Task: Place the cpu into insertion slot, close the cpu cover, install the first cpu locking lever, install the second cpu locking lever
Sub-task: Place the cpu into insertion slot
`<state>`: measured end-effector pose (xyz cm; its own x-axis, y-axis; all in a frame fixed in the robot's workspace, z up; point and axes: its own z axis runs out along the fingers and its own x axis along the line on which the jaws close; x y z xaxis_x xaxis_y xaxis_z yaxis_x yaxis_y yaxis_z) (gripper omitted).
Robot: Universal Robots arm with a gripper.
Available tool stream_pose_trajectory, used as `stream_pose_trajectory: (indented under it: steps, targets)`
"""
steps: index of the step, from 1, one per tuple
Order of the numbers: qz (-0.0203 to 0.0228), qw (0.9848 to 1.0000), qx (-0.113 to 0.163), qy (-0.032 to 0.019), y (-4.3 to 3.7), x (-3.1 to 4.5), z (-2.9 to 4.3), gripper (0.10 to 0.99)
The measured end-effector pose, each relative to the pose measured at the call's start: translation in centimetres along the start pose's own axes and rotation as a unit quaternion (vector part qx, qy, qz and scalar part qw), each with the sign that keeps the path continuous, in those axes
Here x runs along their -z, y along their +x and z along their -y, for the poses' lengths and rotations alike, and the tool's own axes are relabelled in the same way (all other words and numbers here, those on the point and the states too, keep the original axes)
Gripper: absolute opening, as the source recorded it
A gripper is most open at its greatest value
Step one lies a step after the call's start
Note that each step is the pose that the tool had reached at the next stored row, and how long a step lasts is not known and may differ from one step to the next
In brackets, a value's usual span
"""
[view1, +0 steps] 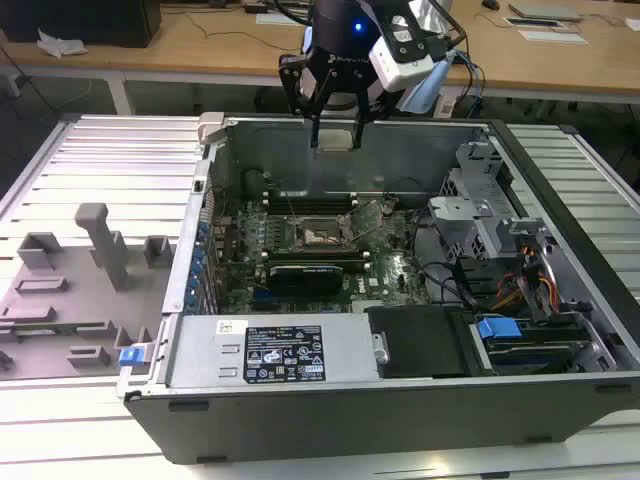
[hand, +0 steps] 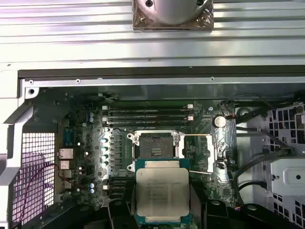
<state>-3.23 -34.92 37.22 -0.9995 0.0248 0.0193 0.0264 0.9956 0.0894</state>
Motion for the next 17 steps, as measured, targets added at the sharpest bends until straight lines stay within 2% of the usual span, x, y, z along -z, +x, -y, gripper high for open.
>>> stream_pose_trajectory:
  steps: [6, 17]
  targets:
    - [0.0000, 1.0000, 0.000, 0.0001, 0.00, -0.03, 0.00, 0.541]
    - [0.0004, 1.0000, 0.000, 0.0006, 0.04, -2.13, 0.19, 0.541]
